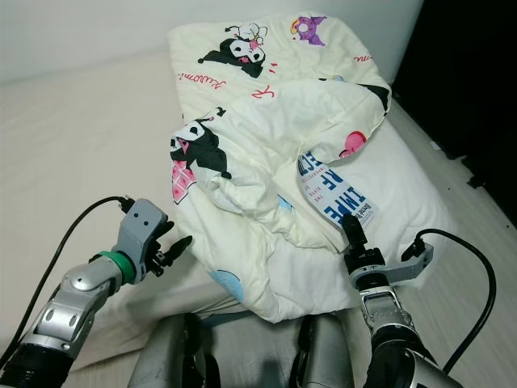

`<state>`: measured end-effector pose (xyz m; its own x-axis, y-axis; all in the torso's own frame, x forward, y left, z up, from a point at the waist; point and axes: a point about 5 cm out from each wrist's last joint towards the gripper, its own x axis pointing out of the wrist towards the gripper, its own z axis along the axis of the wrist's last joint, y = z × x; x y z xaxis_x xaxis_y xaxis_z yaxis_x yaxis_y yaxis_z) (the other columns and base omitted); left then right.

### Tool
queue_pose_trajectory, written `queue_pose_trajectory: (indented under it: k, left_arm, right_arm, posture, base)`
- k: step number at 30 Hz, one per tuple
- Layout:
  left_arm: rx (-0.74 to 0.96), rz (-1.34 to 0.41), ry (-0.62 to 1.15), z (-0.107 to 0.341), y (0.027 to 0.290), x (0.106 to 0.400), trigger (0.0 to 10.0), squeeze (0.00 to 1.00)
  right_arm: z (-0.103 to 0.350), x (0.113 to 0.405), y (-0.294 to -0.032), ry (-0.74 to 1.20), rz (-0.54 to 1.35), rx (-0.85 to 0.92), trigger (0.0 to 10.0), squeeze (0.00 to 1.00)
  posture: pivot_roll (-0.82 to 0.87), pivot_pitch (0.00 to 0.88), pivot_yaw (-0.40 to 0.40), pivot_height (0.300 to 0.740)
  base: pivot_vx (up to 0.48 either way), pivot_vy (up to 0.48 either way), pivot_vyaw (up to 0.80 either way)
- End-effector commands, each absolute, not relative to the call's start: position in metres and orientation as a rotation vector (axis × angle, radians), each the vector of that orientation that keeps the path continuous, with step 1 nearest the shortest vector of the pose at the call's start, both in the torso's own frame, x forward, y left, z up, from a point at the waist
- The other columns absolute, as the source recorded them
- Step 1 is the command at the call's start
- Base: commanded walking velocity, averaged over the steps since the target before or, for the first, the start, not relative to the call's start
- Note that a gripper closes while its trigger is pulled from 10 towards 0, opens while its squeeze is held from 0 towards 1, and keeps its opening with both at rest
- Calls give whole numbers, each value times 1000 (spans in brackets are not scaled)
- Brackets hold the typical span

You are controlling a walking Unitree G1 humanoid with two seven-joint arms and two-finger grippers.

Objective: Clean up the room

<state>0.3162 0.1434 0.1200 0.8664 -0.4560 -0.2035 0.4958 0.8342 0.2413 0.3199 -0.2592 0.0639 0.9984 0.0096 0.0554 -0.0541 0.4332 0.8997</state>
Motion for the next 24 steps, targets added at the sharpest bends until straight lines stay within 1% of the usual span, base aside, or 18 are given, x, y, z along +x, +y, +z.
queue_pose_trajectory:
  k: [1,5,7,13,14,15,20,24]
  left_arm:
    - [287,-487,176,112,151,311,10000,0]
    - [289,-485,179,112,152,311,10000,0]
    - [290,-486,179,112,152,311,10000,0]
    - [291,-486,179,113,152,311,10000,0]
    - [290,-487,178,113,151,311,10000,0]
    - [288,-487,177,113,151,311,10000,0]
    - [280,-488,175,113,148,312,10000,0]
    - [276,-492,178,111,145,311,10000,0]
  right_arm:
    - [55,320,-243,30,60,1147,10000,0]
    - [45,315,-240,100,31,1130,10000,0]
    - [40,313,-237,150,19,1095,10000,0]
    - [44,315,-241,127,11,1098,10000,0]
    - [50,319,-243,99,24,1101,3490,0]
    - [55,322,-245,77,38,1100,0,0]
    - [63,324,-250,19,55,1103,0,0]
    - [66,324,-255,-27,58,1065,0,0]
  posture:
    - [301,191,195,595]
    - [301,191,195,595]
    - [301,191,195,595]
    - [301,191,195,595]
    - [301,191,195,595]
    - [292,193,199,595]
    - [284,192,194,595]
    - [268,190,192,595]
  base:
    - [0,0,0]
    - [0,0,0]
    - [0,0,0]
    - [0,0,0]
    - [0,0,0]
    - [0,0,0]
    - [0,0,0]
    - [0,0,0]
